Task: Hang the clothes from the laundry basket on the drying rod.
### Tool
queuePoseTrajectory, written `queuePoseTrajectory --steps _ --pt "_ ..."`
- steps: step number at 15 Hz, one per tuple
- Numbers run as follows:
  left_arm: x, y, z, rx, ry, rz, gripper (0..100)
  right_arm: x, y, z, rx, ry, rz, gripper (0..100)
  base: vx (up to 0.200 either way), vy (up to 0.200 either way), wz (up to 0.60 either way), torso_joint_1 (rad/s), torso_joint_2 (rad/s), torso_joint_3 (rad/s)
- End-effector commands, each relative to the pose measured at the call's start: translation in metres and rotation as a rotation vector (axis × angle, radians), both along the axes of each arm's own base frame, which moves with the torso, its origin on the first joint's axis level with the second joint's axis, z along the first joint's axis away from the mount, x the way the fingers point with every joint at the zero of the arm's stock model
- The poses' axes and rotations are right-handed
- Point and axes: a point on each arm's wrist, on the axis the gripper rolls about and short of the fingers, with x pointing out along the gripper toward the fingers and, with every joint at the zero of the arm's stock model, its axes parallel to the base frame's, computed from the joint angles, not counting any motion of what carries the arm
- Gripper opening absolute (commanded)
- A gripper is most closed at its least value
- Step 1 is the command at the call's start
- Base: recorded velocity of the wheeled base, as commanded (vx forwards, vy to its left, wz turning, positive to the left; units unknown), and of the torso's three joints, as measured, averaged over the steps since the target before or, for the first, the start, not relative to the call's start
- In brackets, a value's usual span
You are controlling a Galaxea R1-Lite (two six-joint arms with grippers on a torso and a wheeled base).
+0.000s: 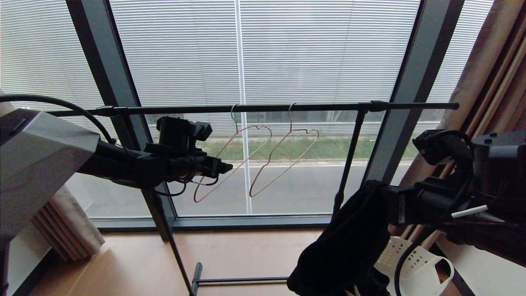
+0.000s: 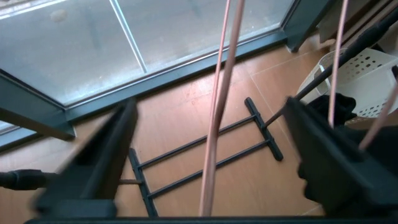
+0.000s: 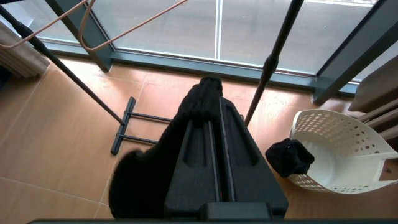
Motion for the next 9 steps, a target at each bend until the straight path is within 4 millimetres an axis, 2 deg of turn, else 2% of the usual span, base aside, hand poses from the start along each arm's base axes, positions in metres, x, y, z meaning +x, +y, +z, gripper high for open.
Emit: queuePoseTrajectory --steps 1,9 --pt "0.0009 -0.0004 -0.0028 0.002 0.006 -0.001 0 0.0007 0.0006 -0.001 -0.002 0.003 0.001 0 0.0 0.0 0.0 0.0 0.0 0.0" --pt "0.0014 0.0001 -0.0022 -0.001 0.004 -0.002 0 0.0008 0.0006 -0.0017 -0.003 0.006 0.0 0 0.0 0.0 0.0 0.0 0.0 0.0"
